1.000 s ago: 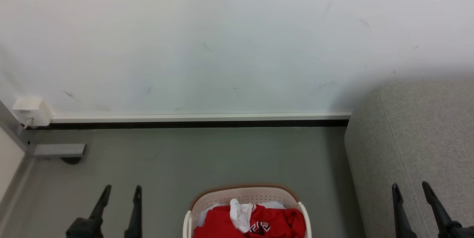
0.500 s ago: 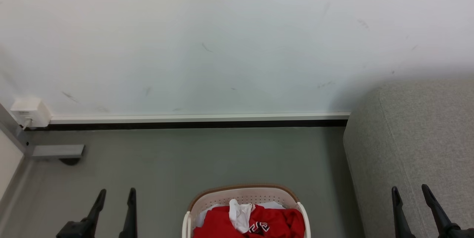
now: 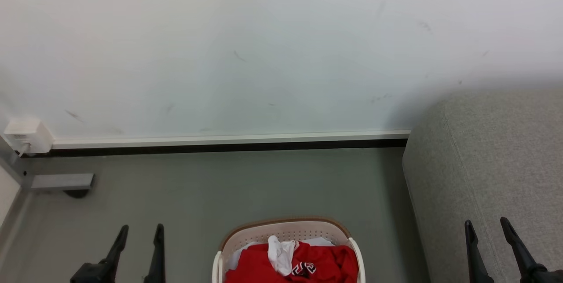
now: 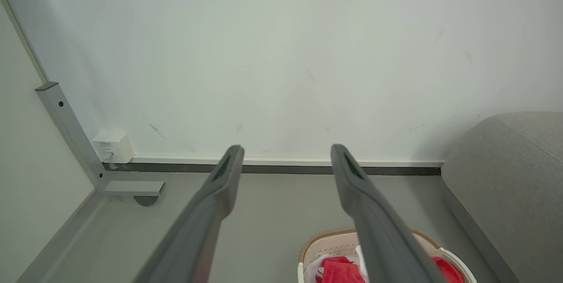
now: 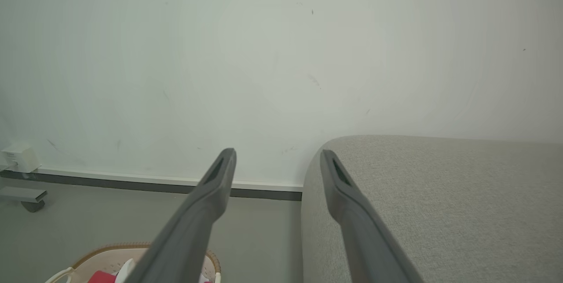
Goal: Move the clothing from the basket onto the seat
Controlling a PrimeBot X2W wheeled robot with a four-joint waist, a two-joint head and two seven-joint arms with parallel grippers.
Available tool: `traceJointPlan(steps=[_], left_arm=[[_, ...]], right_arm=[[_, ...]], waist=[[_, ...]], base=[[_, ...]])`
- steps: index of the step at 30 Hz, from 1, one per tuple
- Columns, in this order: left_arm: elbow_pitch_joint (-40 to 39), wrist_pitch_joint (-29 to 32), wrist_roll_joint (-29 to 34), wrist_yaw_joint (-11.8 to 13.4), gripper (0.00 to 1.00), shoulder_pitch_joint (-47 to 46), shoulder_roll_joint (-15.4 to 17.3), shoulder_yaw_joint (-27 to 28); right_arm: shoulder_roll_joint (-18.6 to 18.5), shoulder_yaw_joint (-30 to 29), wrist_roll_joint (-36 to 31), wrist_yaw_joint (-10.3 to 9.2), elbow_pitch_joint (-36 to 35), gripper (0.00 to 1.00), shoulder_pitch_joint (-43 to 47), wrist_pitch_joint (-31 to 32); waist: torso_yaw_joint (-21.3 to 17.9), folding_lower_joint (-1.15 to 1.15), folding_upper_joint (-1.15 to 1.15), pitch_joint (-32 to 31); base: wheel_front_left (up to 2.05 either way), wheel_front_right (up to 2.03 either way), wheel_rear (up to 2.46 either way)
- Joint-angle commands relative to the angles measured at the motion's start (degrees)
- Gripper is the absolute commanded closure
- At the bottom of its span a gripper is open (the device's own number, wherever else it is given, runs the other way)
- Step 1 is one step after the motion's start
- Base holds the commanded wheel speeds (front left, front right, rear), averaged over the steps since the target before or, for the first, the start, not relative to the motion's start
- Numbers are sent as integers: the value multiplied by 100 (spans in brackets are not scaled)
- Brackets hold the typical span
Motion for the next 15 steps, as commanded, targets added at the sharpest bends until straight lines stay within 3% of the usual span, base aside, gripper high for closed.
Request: traceJointPlan(steps=[1,9,15], left_arm=[[28,-12,53,-31,0,-74,-2,-18],[293,-9,149,-142,0,-530,-41,-404],[917,110,311,-199,0,-1223,-32,-897]], right_arm=[[-68,9,77,16,-45,0,-39,0],[-76,-30,56,16,-266,0,-300,0],[-103,-81,37,16,-506,0,-628,2]], waist=[[-36,0,0,52],[-230,0,0,503],[-419,0,0,1085]], base=[[0,0,0],[0,0,0],[0,0,0]])
